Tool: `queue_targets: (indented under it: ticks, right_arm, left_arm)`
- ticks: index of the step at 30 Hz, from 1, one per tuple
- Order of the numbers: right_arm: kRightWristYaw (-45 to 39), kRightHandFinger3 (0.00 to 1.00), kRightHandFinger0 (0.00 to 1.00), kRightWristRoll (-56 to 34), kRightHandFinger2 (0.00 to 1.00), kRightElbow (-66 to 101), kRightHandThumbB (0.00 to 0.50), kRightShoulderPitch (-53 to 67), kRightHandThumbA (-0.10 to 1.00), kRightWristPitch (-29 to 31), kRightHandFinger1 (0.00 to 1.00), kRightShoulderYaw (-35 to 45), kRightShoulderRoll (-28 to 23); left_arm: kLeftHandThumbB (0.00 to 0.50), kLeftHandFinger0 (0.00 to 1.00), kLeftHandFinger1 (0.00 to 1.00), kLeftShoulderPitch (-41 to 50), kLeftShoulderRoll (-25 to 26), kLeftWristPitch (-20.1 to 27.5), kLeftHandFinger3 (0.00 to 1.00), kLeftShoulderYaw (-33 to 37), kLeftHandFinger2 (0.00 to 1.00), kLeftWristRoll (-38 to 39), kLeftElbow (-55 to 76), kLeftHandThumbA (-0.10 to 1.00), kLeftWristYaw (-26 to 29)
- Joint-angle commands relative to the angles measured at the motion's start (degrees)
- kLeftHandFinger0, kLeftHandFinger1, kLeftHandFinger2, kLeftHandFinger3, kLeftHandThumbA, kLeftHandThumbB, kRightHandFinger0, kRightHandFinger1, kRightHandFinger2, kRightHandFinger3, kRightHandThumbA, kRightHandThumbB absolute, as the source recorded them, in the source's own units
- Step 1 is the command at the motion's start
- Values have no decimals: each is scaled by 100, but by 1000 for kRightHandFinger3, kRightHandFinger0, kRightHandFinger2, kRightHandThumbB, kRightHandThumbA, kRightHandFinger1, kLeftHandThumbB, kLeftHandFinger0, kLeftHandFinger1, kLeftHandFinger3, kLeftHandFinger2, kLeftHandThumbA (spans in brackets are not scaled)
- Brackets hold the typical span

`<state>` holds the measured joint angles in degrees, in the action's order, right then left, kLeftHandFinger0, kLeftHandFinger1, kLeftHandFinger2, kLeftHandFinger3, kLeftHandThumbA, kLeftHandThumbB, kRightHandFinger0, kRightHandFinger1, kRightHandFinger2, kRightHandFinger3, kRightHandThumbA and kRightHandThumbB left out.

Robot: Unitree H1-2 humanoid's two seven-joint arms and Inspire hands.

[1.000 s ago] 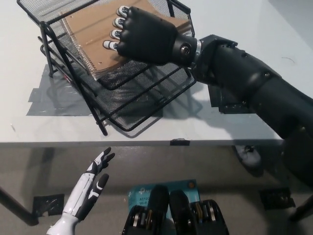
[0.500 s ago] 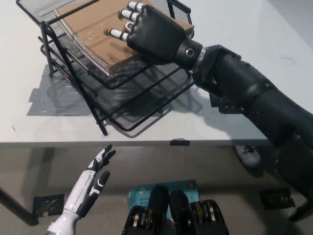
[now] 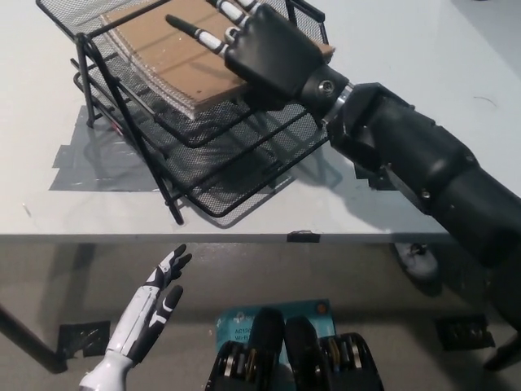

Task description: A person hands a notebook to the robot and the robot grabs it with its right hand and places it in the file tray kept in the centre of the desk infront of it.

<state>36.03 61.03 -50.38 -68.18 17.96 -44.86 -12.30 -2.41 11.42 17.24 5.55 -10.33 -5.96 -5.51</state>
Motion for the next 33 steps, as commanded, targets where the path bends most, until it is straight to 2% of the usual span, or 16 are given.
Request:
queue_targets:
  ticks: [1, 2, 3, 6, 7, 8, 9, 10, 13, 20, 23, 26, 29, 30, 32, 33]
  right_arm:
    - [-8737, 1000, 1000, -7877, 1000, 5522, 500, -2027, 677, -4489, 1000, 529, -3220]
    - [-8715, 1000, 1000, -8003, 1000, 5591, 500, -2052, 676, -4489, 1000, 519, -3320]
    - [-8539, 1000, 1000, -8569, 1000, 5840, 500, -2165, 646, -4489, 1000, 424, -3709]
    - [-8422, 1000, 1000, -9047, 1000, 6076, 500, -2273, 654, -4489, 1000, 416, -4056]
    - [-8518, 1000, 1000, -8956, 1000, 6277, 500, -2162, 932, -4489, 1000, 842, -4126]
    - [-8548, 1000, 1000, -8949, 1000, 6362, 500, -2090, 1000, -4489, 1000, 1103, -4171]
    - [-8308, 1000, 1000, -9383, 1000, 6420, 447, -2086, 1000, -4489, 1000, 1196, -4328]
    - [-7888, 1000, 1000, -9887, 1000, 6482, 479, -2111, 1000, -4489, 1000, 1166, -4547]
    - [-7342, 1000, 1000, -10589, 1000, 6500, 500, -2056, 1000, -4489, 1000, 1396, -4827]
    - [-7370, 1000, 1000, -10610, 1000, 6528, 500, -2118, 1000, -4489, 1000, 1668, -4938]
    - [-7924, 1000, 1000, -10150, 1000, 6435, 500, -2113, 1000, -4489, 1000, 1804, -4855]
    - [-8079, 1000, 1000, -10197, 1000, 6516, 500, -2327, 702, -4489, 1000, 1458, -5016]
    - [-8236, 1000, 1000, -10240, 1000, 6497, 500, -2419, 546, -4489, 1000, 1284, -5033]
    - [-8251, 1000, 1000, -10233, 1000, 6494, 500, -2442, 539, -4489, 1000, 1251, -5031]
    - [-8350, 1000, 1000, -10151, 1000, 6452, 500, -2511, 593, -4489, 1000, 1206, -5001]
    - [-8345, 1000, 1000, -10060, 1000, 6427, 500, -2579, 956, -4489, 1000, 1163, -5027]
  left_arm:
    - [367, 1000, 1000, -170, 142, 106, 1000, -113, 950, 40, 267, 1000, 5]
    - [362, 1000, 1000, -176, 145, 103, 1000, -117, 950, 43, 264, 1000, 5]
    - [349, 1000, 1000, -183, 152, 88, 1000, -121, 955, 58, 274, 1000, -5]
    - [345, 1000, 1000, -192, 158, 67, 1000, -133, 957, 89, 276, 1000, -14]
    - [336, 1000, 1000, -197, 160, 46, 1000, -146, 962, 101, 280, 1000, -11]
    - [339, 1000, 1000, -196, 159, 18, 1000, -152, 962, 100, 291, 1000, -9]
    - [331, 1000, 1000, -192, 156, -2, 1000, -155, 961, 93, 296, 1000, -4]
    - [330, 1000, 1000, -191, 154, -12, 1000, -155, 960, 89, 294, 1000, -2]
    - [331, 1000, 1000, -188, 138, 3, 1000, -149, 953, 94, 247, 1000, 5]
    - [323, 1000, 1000, -196, 124, -12, 1000, -159, 950, 98, 252, 1000, 20]
    - [319, 1000, 1000, -230, 123, 13, 1000, -163, 949, 115, 225, 1000, 19]
    - [321, 1000, 1000, -253, 121, -11, 1000, -155, 944, 122, 245, 1000, 3]
    - [320, 1000, 1000, -270, 122, -4, 1000, -156, 947, 129, 239, 1000, 0]
    - [322, 1000, 1000, -277, 121, -15, 1000, -159, 948, 131, 242, 1000, 1]
    - [324, 1000, 1000, -298, 123, -19, 1000, -173, 951, 138, 232, 1000, 9]
    - [316, 1000, 1000, -314, 131, -8, 1000, -179, 950, 153, 222, 1000, 5]
